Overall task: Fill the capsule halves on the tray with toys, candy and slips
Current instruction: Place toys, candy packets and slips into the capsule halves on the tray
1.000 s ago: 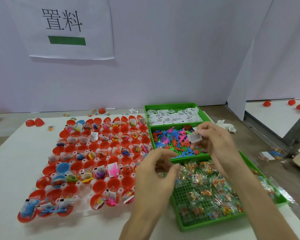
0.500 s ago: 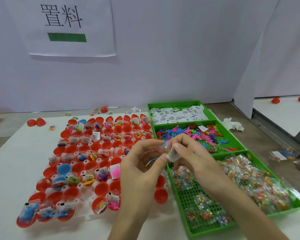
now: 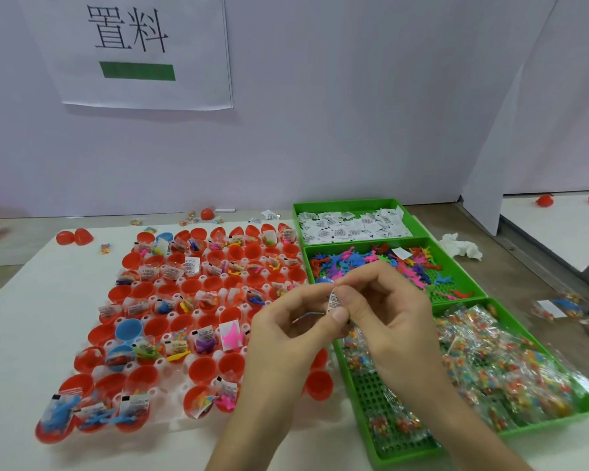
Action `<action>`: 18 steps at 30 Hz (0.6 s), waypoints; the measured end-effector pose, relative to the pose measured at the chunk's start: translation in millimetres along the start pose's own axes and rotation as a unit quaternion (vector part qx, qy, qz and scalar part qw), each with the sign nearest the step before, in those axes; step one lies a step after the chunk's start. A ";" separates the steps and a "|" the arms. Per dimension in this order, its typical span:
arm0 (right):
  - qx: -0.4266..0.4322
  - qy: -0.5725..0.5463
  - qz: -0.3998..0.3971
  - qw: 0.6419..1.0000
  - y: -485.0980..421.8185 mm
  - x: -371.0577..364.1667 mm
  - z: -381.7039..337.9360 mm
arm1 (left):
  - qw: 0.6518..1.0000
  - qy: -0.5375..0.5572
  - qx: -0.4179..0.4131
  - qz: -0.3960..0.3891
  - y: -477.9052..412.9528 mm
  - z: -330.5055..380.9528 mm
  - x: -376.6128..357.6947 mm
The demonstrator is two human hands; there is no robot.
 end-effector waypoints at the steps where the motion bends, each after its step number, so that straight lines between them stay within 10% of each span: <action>1: 0.000 0.000 -0.004 1.000 -0.5 -0.1 -0.3 | 1.000 0.005 0.003 0.004 -0.3 -0.2 1.0; 7: -0.017 -0.013 -0.028 0.999 -14.4 12.9 -3.9 | 0.999 0.013 -0.022 0.035 -2.2 2.8 4.7; 18: -0.135 0.353 -0.009 0.926 -69.4 69.4 32.0 | 0.998 0.037 -0.030 0.050 -3.6 4.4 7.7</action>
Point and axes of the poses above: each hand's wrist, its own y-axis away from the middle knuckle, its own x-axis out of the back of the hand, z = x × y, the point moved 3 cm from there along -y, towards the middle knuckle, and after that the axes turned 9 degrees about z, right-handed, at the moved point
